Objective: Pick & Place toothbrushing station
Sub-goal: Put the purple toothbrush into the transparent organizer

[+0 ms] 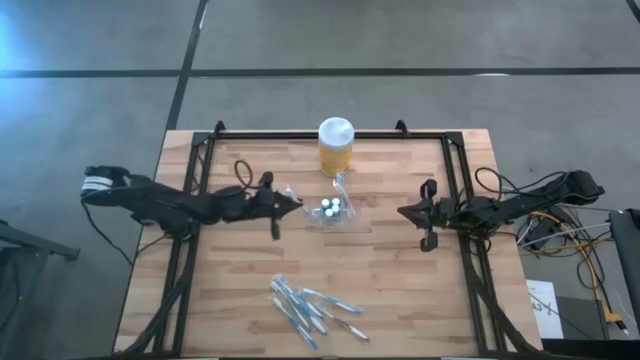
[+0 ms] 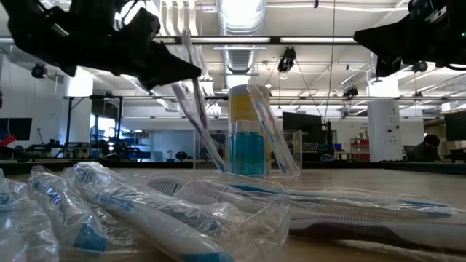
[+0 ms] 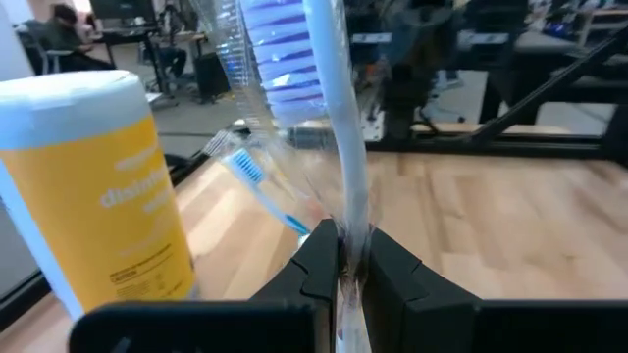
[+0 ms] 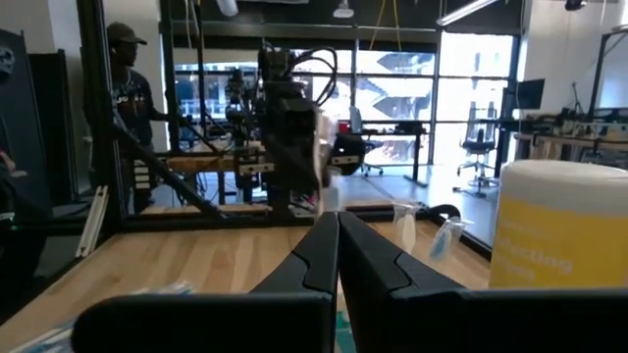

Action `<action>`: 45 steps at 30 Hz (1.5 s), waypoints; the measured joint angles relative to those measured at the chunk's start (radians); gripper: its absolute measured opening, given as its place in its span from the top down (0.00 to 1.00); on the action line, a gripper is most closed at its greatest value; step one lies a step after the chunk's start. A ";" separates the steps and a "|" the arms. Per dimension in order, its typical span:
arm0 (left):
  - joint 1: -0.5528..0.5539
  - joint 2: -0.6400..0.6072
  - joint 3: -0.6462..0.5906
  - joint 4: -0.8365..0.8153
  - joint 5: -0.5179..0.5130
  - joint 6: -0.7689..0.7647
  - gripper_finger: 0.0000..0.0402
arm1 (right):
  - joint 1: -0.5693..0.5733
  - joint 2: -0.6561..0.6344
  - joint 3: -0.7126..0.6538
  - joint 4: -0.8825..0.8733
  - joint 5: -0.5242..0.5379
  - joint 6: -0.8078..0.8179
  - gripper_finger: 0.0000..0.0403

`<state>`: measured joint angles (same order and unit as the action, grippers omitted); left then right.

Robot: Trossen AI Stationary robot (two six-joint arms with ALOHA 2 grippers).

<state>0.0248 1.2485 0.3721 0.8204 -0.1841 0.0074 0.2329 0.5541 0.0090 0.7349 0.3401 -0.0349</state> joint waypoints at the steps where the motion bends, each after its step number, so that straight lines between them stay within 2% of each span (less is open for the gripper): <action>1: 0.009 0.021 0.014 0.002 0.001 0.000 0.94 | 0.000 0.000 0.000 0.000 0.000 -0.002 0.98; 8: 0.036 0.151 0.066 0.081 0.007 0.015 0.94 | 0.000 0.007 0.000 -0.001 0.000 0.001 0.98; 12: 0.037 0.207 0.067 0.098 0.004 -0.036 0.94 | 0.000 0.011 0.000 -0.003 0.000 0.007 0.98; 24: 0.037 0.322 0.066 0.115 -0.001 -0.065 0.94 | 0.000 0.045 0.000 -0.004 0.000 0.032 0.98; 28: 0.037 0.323 0.066 0.114 -0.001 -0.068 0.93 | 0.000 0.045 0.000 -0.003 0.000 0.033 0.98; 35: 0.036 0.294 0.066 0.103 0.009 -0.093 0.79 | 0.000 0.045 0.000 -0.004 0.000 0.034 0.98; 45: 0.031 0.142 0.065 -0.039 0.011 -0.114 0.64 | 0.000 0.045 0.000 -0.004 -0.001 0.034 0.98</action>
<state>0.0559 1.3905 0.4374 0.7810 -0.1734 -0.1069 0.2329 0.5987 0.0090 0.7306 0.3393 -0.0006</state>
